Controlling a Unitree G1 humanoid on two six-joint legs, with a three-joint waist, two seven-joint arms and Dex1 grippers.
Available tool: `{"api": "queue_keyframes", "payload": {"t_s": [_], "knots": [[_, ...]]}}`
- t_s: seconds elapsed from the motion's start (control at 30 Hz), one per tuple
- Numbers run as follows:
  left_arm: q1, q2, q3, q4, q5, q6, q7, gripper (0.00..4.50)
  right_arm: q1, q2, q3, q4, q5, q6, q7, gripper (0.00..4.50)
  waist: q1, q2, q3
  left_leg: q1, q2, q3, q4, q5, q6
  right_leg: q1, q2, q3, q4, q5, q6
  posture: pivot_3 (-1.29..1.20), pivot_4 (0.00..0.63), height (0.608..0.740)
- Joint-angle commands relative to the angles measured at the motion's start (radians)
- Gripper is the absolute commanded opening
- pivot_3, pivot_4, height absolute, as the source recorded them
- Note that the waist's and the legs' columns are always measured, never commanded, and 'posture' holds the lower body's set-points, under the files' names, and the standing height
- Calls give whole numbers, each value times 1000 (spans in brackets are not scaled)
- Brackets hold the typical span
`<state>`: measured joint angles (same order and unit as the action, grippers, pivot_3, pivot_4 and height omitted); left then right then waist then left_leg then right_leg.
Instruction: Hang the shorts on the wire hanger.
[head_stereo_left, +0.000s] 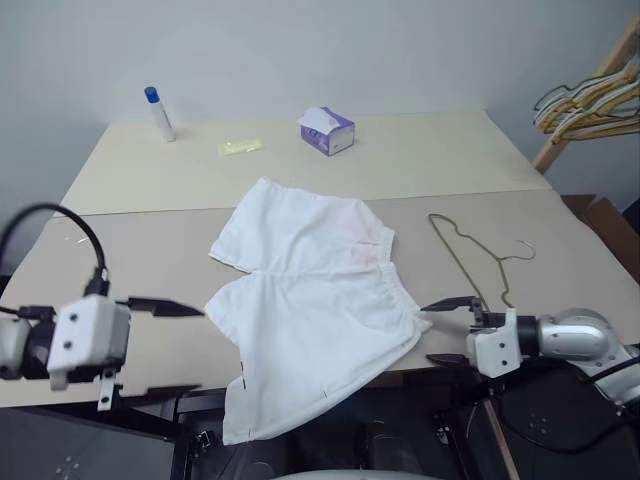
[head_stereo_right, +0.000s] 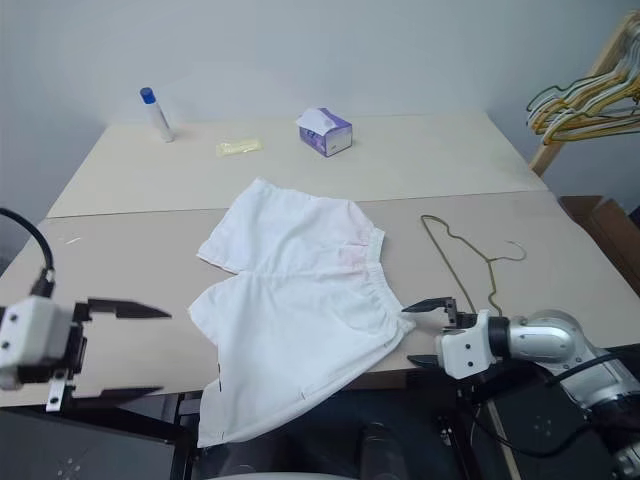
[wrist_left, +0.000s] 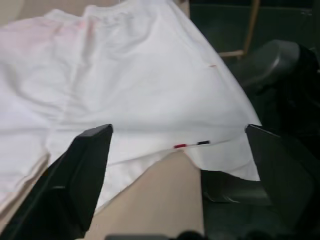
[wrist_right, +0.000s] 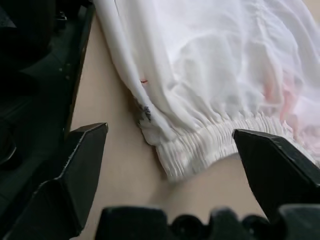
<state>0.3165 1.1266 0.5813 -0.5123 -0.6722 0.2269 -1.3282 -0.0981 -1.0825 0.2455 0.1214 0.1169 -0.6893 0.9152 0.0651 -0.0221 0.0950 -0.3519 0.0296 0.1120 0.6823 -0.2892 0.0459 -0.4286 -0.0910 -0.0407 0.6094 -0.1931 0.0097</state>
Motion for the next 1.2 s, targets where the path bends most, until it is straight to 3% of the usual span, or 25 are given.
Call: {"api": "queue_keyframes", "payload": {"t_s": [0.03,0.2,0.3,0.43,0.57,0.93,1.0,1.07,1.2], "knots": [[-137,-10,-16,55,-66,78,91,4461,53,-35,-140,-109,156,208,-6,4455,5,0,1,0,0,0,0,0,0,0,0,0,0,0,0,189,91,740],[-360,-104,-174,60,-114,193,260,4461,116,-9,-304,-215,303,576,-92,4455,6,0,0,0,0,0,0,-1,-1,1,0,0,-1,0,0,102,65,740],[-481,-176,-288,90,-96,225,296,4461,105,16,-354,-268,310,844,-214,4455,-2,-2,-1,-1,0,0,1,-1,-1,1,0,0,0,3,4,50,57,740],[-594,-252,-392,127,-76,257,317,4461,32,47,-358,-276,274,1152,-345,4455,-24,-2,-3,-1,-1,0,1,-1,-1,1,0,0,0,4,5,-12,46,740],[-665,-319,-479,159,-48,270,319,4461,-97,68,-283,-184,188,1423,-428,4455,-56,-2,-4,-1,-2,1,2,-1,-1,1,0,1,-1,5,4,-53,46,740],[-678,-391,-521,165,10,223,301,4461,-221,138,-209,51,96,1489,-344,4455,-110,-2,-17,-2,-7,0,2,-1,0,1,0,2,-1,6,4,-70,12,740],[-661,-403,-525,167,33,200,312,4461,-227,149,-204,55,86,1489,-329,4455,-114,-2,-24,-2,-7,-1,2,-1,0,2,0,2,-1,6,5,-69,0,740],[-650,-413,-523,160,38,190,321,4500,-221,151,-210,27,85,1497,-311,4092,-114,-3,-28,-1,-7,0,2,-2,0,3,-1,2,-1,5,6,-57,3,740],[-638,-412,-505,155,41,187,321,4500,-208,144,-268,-55,88,1531,-325,4092,-113,-2,-28,-1,-6,-1,2,-2,0,3,-1,2,1,4,8,-47,10,740]]}}
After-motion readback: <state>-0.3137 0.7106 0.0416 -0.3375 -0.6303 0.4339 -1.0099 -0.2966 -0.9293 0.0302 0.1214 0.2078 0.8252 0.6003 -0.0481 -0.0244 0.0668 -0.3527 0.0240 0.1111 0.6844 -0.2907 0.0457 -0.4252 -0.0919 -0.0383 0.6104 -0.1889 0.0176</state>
